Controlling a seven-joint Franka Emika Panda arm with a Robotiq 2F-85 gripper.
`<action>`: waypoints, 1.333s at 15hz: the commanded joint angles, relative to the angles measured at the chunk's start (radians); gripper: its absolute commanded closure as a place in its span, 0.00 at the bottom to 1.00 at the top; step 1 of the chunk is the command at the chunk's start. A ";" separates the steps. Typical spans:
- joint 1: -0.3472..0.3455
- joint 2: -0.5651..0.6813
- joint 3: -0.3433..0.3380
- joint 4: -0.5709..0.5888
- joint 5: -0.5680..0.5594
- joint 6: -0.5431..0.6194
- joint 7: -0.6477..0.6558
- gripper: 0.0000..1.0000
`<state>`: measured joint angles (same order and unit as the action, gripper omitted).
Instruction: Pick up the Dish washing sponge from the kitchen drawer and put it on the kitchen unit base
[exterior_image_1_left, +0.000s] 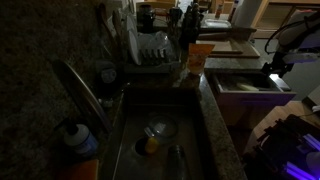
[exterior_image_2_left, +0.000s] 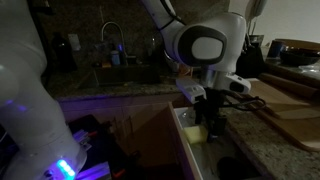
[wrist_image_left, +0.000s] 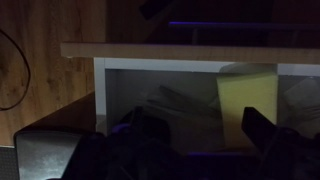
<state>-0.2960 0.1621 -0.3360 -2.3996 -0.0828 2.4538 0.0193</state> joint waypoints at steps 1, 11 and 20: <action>-0.004 0.020 0.003 0.008 -0.002 0.005 0.017 0.00; 0.076 0.213 0.018 -0.007 -0.194 0.134 0.058 0.00; 0.086 0.215 0.036 -0.015 -0.117 0.375 0.024 0.00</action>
<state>-0.1811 0.3875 -0.3158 -2.3978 -0.2474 2.7824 0.0720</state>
